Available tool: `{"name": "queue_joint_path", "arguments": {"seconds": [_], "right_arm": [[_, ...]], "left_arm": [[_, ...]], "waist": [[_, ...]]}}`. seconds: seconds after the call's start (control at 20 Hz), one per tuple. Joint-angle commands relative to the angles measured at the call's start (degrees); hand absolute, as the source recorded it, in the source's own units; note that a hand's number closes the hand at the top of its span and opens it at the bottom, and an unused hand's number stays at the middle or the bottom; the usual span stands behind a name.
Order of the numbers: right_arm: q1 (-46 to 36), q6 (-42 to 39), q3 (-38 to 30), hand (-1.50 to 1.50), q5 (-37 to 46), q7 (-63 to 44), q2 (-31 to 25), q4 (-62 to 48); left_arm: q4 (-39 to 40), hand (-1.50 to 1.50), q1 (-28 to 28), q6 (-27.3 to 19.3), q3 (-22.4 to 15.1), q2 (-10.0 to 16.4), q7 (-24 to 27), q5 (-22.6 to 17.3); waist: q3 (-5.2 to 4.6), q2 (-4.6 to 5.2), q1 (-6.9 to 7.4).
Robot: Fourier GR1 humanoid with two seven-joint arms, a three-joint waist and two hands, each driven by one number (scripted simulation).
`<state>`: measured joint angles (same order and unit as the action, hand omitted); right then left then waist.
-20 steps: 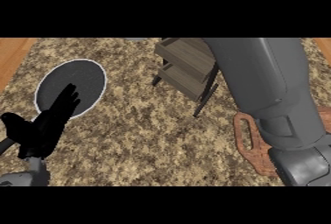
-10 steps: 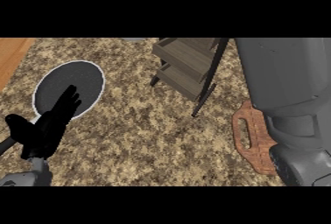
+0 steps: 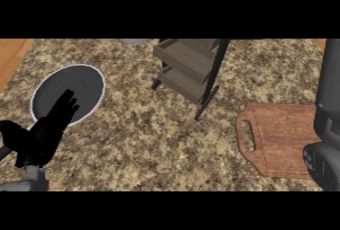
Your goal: Pick the can from the cutting board and place it in the tiered basket
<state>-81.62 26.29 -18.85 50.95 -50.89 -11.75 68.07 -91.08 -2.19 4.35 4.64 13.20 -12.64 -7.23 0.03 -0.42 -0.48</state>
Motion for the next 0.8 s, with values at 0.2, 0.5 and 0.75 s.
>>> {"name": "queue_joint_path", "arguments": {"seconds": [0.2,0.5,0.75], "right_arm": [[8.3,-11.5,-5.0,-1.50,-4.5,-5.1,-12.1,17.8],[13.2,-22.1,-12.1,-1.50,-13.6,-7.7,-21.6,27.2],[20.2,-30.7,-17.0,-1.50,-22.4,-11.3,-26.2,37.4]], "left_arm": [[0.2,0.00,0.7,-0.4,0.4,-0.1,0.3,0.9],[-3.4,0.00,0.9,-0.7,-0.7,-1.1,-2.9,0.6],[-0.3,0.00,-1.1,0.1,1.3,0.0,-1.0,0.2]], "waist": [[0.03,-0.15,-0.90],[0.04,-0.09,-0.54],[-0.01,0.00,-0.97]]}}
